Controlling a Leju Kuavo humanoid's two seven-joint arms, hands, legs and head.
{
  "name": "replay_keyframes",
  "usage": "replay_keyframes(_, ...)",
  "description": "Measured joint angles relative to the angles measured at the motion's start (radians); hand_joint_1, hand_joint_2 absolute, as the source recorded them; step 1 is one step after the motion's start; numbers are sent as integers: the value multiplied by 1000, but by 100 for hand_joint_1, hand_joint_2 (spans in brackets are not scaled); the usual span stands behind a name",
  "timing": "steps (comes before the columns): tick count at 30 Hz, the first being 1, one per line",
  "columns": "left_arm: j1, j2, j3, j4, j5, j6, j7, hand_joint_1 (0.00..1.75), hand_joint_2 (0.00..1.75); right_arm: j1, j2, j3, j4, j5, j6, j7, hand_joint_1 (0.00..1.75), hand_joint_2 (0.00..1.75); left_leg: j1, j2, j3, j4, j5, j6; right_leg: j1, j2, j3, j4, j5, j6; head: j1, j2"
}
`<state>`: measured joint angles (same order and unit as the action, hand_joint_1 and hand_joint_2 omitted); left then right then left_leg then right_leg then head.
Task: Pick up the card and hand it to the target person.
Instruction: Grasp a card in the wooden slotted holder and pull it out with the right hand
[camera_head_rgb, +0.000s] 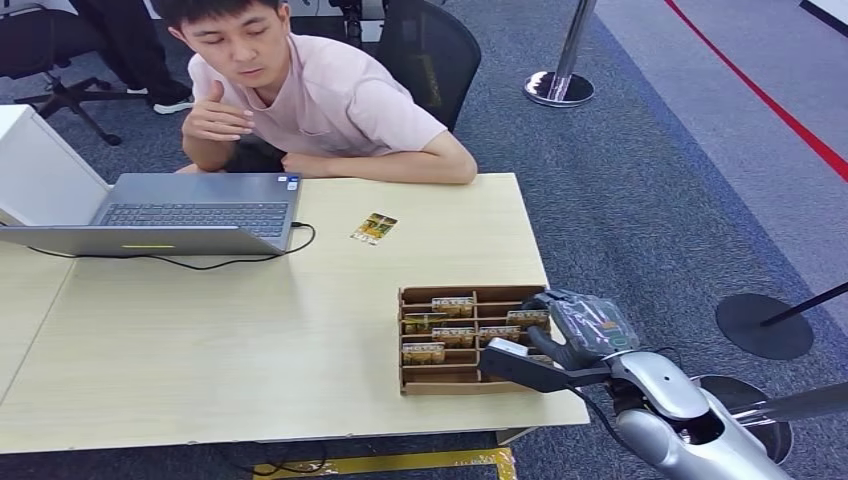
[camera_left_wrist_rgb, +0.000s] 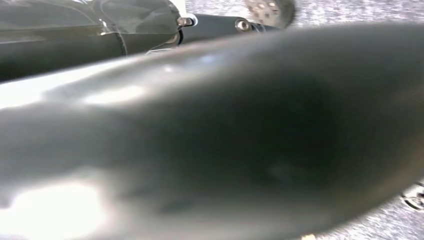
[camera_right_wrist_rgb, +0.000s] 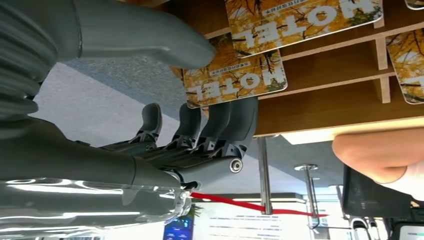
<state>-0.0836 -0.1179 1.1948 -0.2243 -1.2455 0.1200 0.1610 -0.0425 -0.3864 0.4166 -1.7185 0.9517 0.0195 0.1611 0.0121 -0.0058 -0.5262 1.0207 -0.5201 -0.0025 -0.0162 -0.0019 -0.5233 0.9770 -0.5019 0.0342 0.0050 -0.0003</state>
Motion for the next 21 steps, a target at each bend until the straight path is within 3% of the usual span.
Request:
replay_keyframes(1,0,0,0,0,0,-4,-7,0,175,0,0,0,1,0,0,0,120,175,0,0,0,0,0,0,0,0,0,0,0,0,0,0)
replay_keyframes(4,0,0,0,0,0,-11,-25,0,175,0,0,0,2,0,0,2,153,175,0,0,0,0,0,0,0,0,0,0,0,0,0,0)
replay_keyframes(21,0,2,0,0,1,1,-40,0,175,-1,6,0,2,8,3,7,150,175,0,0,0,0,0,0,0,0,0,0,0,0,0,0)
